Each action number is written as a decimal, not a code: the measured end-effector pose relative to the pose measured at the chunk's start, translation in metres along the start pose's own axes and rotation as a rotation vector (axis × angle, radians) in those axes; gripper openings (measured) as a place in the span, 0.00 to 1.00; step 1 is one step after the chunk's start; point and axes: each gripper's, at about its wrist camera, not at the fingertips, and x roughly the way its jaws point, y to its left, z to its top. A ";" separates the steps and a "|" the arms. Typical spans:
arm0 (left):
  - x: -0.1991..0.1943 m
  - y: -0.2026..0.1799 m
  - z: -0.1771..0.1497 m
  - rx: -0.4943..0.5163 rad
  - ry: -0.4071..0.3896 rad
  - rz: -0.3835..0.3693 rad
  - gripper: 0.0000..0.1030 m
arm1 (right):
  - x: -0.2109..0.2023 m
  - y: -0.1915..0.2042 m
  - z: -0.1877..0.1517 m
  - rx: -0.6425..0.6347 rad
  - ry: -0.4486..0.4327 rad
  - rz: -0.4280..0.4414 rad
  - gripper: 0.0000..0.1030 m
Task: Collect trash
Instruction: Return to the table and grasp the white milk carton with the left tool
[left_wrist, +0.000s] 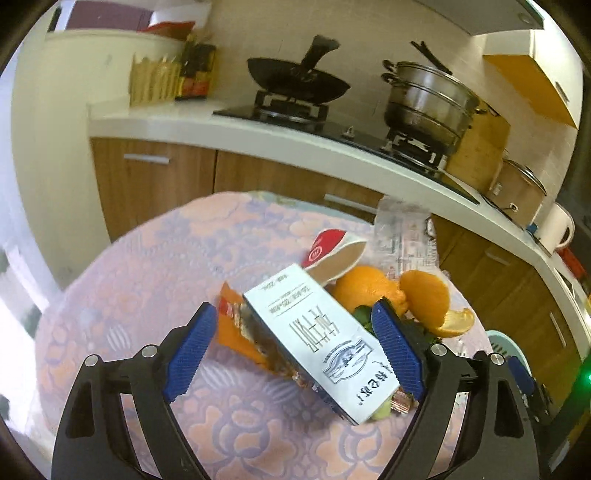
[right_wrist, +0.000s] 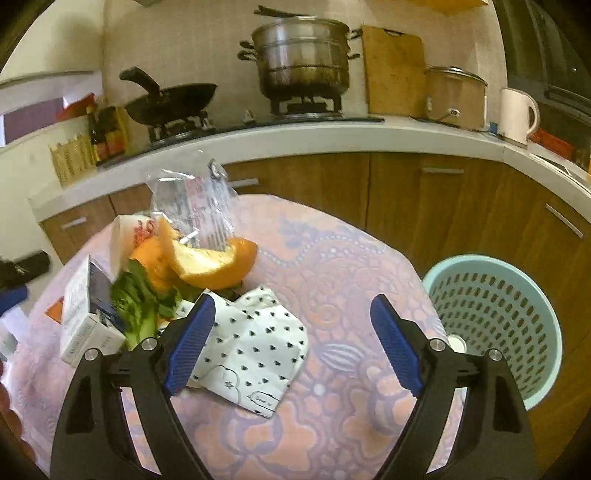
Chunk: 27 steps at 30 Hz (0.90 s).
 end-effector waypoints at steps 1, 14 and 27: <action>0.003 -0.001 -0.002 -0.002 0.005 -0.008 0.81 | -0.001 0.000 -0.001 -0.005 -0.005 -0.004 0.84; 0.028 -0.058 -0.029 0.112 0.013 0.028 0.81 | 0.005 -0.031 -0.002 0.131 0.034 -0.014 0.87; 0.014 0.008 -0.033 0.138 0.117 -0.004 0.47 | 0.003 -0.016 -0.005 0.055 0.020 -0.019 0.87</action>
